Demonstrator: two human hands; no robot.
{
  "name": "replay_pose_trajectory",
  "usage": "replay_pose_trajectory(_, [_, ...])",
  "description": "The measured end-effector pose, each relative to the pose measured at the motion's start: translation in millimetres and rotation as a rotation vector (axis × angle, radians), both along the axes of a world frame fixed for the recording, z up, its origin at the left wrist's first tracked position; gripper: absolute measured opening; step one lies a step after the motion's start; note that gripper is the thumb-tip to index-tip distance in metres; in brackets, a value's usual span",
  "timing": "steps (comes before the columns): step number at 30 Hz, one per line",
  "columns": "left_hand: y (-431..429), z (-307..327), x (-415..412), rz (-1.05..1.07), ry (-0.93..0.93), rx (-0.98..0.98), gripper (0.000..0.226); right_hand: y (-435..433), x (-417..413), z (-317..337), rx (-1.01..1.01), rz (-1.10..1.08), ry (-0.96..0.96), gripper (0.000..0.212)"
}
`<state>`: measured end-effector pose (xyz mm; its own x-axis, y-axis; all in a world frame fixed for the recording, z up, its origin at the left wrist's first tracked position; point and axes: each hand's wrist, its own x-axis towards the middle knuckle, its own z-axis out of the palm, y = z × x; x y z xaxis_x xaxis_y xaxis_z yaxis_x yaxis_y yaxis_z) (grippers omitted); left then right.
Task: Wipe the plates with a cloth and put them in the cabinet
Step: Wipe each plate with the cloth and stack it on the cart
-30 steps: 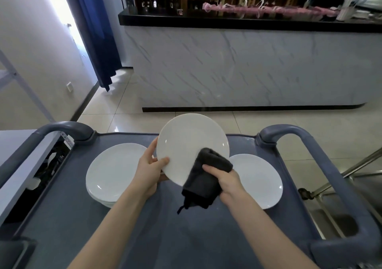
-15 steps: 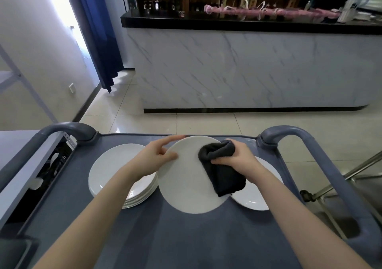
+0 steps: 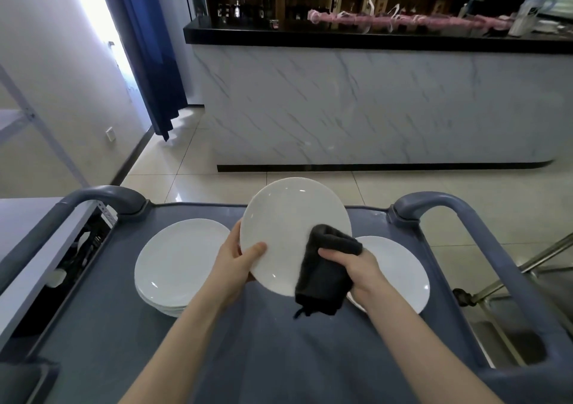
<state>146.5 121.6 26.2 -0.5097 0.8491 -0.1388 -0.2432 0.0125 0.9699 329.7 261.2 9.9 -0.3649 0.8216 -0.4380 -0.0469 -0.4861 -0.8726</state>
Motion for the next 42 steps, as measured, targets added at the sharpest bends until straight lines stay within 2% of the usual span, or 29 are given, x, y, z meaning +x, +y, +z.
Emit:
replay_pose_trajectory(4, [-8, 23, -23, -0.261, 0.245, -0.103, 0.048, 27, 7, 39, 0.517, 0.276, -0.311, 0.050])
replay_pose_trajectory(7, [-2, 32, -17, -0.450, 0.404, -0.143, 0.056, 36, -16, 71, 0.915, 0.608, -0.576, 0.042])
replay_pose_trajectory(10, [2, 29, -4, -0.409, 0.460, -0.119, 0.060, 31, -40, 83, 1.063, 0.729, -0.672, 0.039])
replay_pose_trajectory(14, [-5, 21, -9, -0.253, 0.374, -0.071, 0.050, 38, -37, 87, 0.917, 0.633, -0.581, 0.039])
replay_pose_trajectory(20, [-6, 24, -20, 0.070, 0.022, 0.081, 0.043, 15, -1, 37, 0.307, 0.271, -0.217, 0.047])
replay_pose_trajectory(23, [2, 25, -16, 0.120, -0.015, 0.112, 0.043, -20, -6, 12, 0.092, 0.238, -0.114, 0.048])
replay_pose_trajectory(25, [3, 26, -13, 0.089, 0.014, 0.107, 0.044, -26, -10, 7, 0.020, 0.190, -0.094, 0.047])
replay_pose_trajectory(28, [-1, 25, -15, 0.027, 0.044, 0.081, 0.046, -15, -10, 15, 0.100, 0.125, -0.115, 0.050])
replay_pose_trajectory(31, [-6, 21, -15, -0.068, 0.082, 0.015, 0.047, 5, -5, 36, 0.349, 0.131, -0.231, 0.056])
replay_pose_trajectory(33, [-10, 20, -13, -0.155, 0.106, -0.020, 0.046, 21, -3, 52, 0.553, 0.241, -0.364, 0.059])
replay_pose_trajectory(35, [-12, 24, -15, -0.242, 0.168, -0.068, 0.046, 28, -5, 63, 0.665, 0.400, -0.490, 0.059])
replay_pose_trajectory(38, [-10, 35, -20, -0.403, 0.299, -0.129, 0.048, 27, -10, 66, 0.716, 0.544, -0.548, 0.050])
replay_pose_trajectory(42, [-10, 40, -24, -0.433, 0.369, -0.183, 0.046, 23, -9, 53, 0.701, 0.544, -0.457, 0.041])
